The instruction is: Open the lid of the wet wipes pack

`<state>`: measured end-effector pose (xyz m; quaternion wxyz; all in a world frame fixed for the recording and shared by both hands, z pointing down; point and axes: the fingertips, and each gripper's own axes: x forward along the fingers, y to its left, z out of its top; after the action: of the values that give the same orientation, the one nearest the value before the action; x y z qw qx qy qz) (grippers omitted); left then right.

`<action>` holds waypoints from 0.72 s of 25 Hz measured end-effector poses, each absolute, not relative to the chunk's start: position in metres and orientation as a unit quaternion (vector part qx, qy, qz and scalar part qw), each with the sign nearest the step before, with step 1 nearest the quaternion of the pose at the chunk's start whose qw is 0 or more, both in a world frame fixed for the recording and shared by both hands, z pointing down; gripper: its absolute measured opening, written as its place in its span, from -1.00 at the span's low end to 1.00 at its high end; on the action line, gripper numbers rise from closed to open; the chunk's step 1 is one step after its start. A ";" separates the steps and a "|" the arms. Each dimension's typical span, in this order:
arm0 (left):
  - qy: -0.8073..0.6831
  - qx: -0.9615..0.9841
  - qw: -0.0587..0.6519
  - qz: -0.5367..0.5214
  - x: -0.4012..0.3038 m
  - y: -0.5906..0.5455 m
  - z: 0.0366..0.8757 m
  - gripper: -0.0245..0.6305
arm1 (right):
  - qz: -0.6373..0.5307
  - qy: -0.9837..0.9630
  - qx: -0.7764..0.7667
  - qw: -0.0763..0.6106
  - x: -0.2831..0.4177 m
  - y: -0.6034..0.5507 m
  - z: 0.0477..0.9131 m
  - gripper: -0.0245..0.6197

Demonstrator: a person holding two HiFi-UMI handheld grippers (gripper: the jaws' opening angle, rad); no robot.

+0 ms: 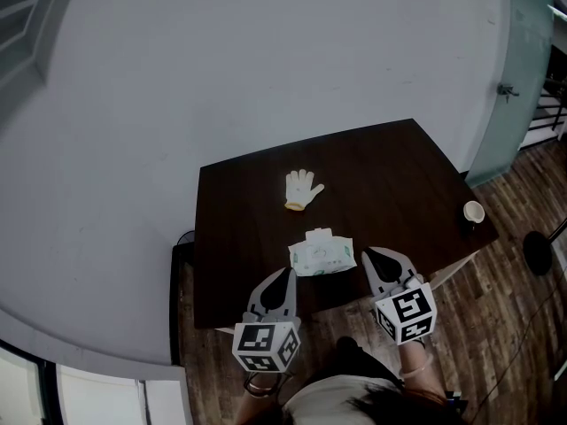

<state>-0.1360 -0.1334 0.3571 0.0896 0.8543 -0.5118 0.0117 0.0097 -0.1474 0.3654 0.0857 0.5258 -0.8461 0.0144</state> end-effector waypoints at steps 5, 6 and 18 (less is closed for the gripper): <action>-0.507 0.857 0.089 0.010 -0.129 -0.139 0.357 -0.87 | 0.020 -0.846 0.525 0.089 0.013 -0.151 0.369 -0.90; -0.506 0.858 0.090 0.009 -0.127 -0.140 0.358 -0.87 | 0.020 -0.846 0.525 0.090 0.014 -0.152 0.370 -0.90; -0.500 0.861 0.099 0.010 -0.107 -0.157 0.363 -0.87 | 0.028 -0.847 0.523 0.093 0.026 -0.165 0.376 -0.90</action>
<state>-0.1071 -0.1572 0.3633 0.0989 0.8606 -0.4995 0.0098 0.0261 -0.1652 0.3762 0.0935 0.5227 -0.8469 0.0282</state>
